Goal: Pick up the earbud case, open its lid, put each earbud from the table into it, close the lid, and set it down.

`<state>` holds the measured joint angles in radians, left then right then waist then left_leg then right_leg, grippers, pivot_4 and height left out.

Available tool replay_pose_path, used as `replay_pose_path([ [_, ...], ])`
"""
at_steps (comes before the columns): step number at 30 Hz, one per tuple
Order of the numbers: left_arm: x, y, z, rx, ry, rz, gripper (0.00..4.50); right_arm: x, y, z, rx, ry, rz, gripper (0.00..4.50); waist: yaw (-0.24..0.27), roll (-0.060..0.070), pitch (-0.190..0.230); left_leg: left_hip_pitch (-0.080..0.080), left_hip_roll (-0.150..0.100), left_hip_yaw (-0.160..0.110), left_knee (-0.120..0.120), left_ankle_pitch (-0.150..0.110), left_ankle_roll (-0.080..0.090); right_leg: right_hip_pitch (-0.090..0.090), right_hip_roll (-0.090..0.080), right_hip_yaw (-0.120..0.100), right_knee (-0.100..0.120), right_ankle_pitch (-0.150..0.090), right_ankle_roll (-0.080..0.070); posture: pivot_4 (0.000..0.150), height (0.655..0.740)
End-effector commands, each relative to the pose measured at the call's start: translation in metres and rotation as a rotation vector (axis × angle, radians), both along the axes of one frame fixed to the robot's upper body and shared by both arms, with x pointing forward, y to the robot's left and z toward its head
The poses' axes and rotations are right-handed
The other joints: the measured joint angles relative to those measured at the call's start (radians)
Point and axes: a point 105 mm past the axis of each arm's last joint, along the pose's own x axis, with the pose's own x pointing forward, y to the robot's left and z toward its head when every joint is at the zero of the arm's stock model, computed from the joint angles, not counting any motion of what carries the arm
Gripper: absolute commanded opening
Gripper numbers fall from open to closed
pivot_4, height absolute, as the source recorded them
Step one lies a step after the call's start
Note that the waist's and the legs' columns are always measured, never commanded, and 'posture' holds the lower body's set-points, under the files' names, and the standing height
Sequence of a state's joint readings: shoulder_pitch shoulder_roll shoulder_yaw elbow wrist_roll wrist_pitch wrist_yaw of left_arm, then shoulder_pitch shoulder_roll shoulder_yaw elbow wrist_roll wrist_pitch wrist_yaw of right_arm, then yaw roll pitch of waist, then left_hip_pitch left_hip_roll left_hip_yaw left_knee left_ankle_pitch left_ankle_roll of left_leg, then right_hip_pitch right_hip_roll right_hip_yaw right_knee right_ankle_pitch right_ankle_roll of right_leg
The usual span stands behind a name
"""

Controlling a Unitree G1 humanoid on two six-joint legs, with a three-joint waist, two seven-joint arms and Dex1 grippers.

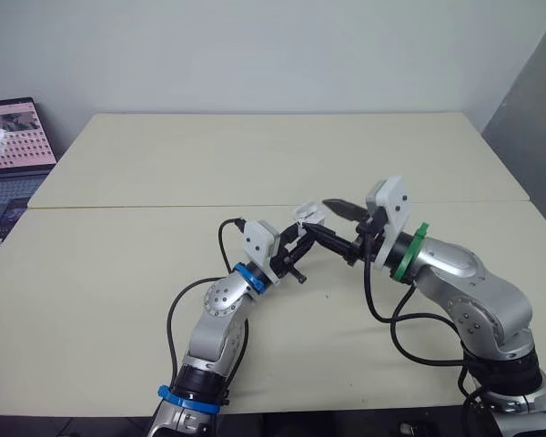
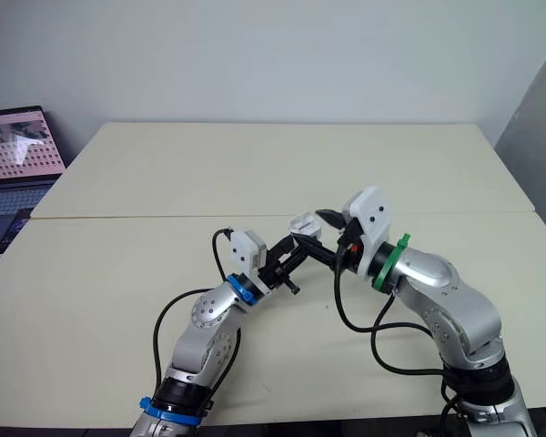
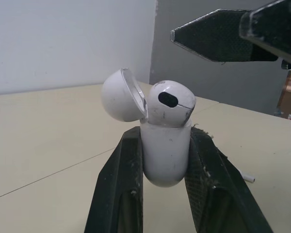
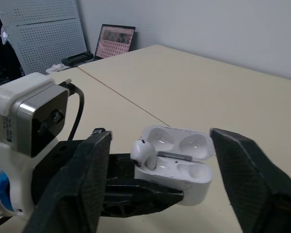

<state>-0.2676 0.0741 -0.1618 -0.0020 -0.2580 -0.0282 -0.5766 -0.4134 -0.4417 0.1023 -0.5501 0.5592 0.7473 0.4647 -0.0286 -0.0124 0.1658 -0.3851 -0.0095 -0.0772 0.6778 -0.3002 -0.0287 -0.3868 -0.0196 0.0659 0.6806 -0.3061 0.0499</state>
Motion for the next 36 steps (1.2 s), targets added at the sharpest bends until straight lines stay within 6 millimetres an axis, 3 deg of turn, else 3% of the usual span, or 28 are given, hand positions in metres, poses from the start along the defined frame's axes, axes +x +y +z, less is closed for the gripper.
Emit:
replay_pose_path([
  [1, -0.004, -0.004, 0.012, -0.016, -0.047, -0.009, 0.75, -0.012, 0.011, 0.007, 0.004, -0.04, 0.059, 1.94, 0.0, 0.0, 0.0, 0.0, 0.0, 0.0, 0.0, 0.0, 0.0, 0.0, 0.0, 0.0, 0.0, 0.0, 0.0, 0.15, 0.74],
  [6, -0.004, -0.005, 0.013, -0.017, -0.048, -0.011, 0.75, -0.013, 0.016, -0.003, -0.019, -0.012, 0.065, 0.09, 0.0, 0.0, 0.0, 0.0, 0.0, 0.0, 0.0, 0.0, 0.0, 0.0, 0.0, 0.0, 0.0, 0.0, 0.0, 0.15, 0.74],
  [7, -0.004, -0.005, 0.013, -0.017, -0.048, -0.011, 0.75, -0.012, 0.016, -0.003, -0.019, -0.011, 0.063, 0.03, 0.0, 0.0, 0.0, 0.0, 0.0, 0.0, 0.0, 0.0, 0.0, 0.0, 0.0, 0.0, 0.0, 0.0, 0.0, 0.15, 0.74],
  [36, -0.005, -0.006, 0.014, -0.016, -0.047, -0.017, 0.75, 0.002, 0.004, 0.001, 0.016, 0.011, -0.017, 0.03, 0.0, 0.0, 0.0, 0.0, 0.0, 0.0, 0.0, 0.0, 0.0, 0.0, 0.0, 0.0, 0.0, 0.0, 0.0, 0.15, 0.74],
])
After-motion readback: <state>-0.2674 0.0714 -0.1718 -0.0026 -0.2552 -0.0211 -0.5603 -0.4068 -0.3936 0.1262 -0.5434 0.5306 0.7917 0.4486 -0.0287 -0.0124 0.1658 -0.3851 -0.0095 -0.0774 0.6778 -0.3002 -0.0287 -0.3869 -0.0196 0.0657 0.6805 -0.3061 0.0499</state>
